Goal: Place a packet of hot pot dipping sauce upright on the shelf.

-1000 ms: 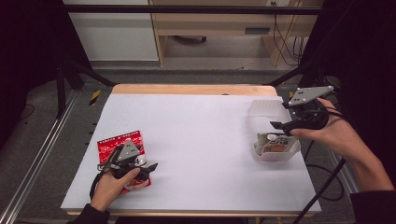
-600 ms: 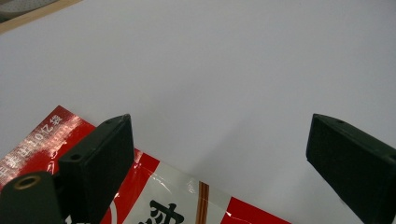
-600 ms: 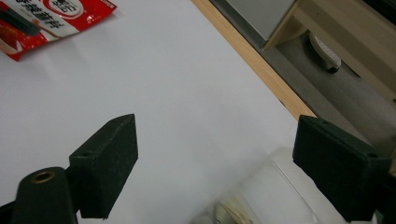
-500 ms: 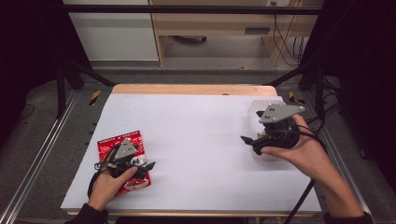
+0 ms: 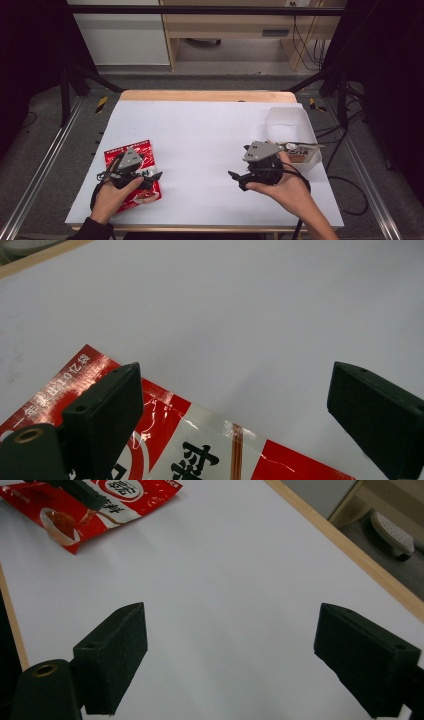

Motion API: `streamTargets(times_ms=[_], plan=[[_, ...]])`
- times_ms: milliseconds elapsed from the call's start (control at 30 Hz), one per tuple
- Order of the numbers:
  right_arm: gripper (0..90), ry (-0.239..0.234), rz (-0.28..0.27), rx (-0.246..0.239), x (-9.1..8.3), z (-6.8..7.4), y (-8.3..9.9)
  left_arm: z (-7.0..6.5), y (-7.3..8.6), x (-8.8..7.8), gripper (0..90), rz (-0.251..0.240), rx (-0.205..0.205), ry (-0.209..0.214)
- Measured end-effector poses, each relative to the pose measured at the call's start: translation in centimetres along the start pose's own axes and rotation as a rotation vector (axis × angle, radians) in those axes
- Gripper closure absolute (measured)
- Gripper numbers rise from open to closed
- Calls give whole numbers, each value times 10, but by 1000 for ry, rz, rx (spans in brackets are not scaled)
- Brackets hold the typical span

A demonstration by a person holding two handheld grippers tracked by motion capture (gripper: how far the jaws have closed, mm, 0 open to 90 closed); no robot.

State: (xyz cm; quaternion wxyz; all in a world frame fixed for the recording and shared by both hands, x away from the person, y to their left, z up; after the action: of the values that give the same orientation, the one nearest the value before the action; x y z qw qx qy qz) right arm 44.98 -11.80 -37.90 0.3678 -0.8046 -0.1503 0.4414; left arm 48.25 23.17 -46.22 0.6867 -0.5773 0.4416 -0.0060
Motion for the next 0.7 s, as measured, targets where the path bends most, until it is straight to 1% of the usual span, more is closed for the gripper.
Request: streamTargets(times_ms=[100, 200, 267, 333, 400, 433, 467, 633, 667, 700], plan=[[142, -10, -5, 32, 14, 11, 8, 4, 0, -3, 78, -1, -4, -10], [163, -10, -10, 77, 26, 18, 19, 11, 0, -7, 79, -6, -18, -23], [188, -13, -2, 100, 35, 21, 26, 17, 1, -10, 79, -10, -30, -31], [194, -20, 8, 111, 43, 25, 32, 23, 1, -13, 79, -16, -44, -41], [209, -13, 16, 113, 48, 27, 36, 29, 1, -15, 79, -19, -54, -48], [210, -14, 12, 123, 50, 28, 37, 31, 2, -16, 79, -20, -57, -51], [210, -16, 9, 134, 52, 30, 39, 34, 2, -17, 79, -21, -61, -53], [216, 3, 21, 143, 59, 36, 48, 49, 6, -23, 81, -20, -76, -80], [216, 5, 21, 147, 59, 38, 49, 53, 7, -24, 81, -16, -73, -87], [215, 7, 23, 142, 59, 39, 50, 56, 8, -26, 81, -17, -75, -96]])
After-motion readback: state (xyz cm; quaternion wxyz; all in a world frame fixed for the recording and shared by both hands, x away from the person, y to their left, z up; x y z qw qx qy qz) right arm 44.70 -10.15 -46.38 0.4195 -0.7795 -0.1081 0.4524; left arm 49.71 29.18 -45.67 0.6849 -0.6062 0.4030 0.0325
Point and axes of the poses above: each handheld gripper's, and its own axes: x roughly forward along the jaws, y roughly out of its underside, z roughly to its left, the point moved 4 cm from there along x, roughly forward along the jaws, and after that the axes turned 10 degrees about -x, right-handed, at the moved point
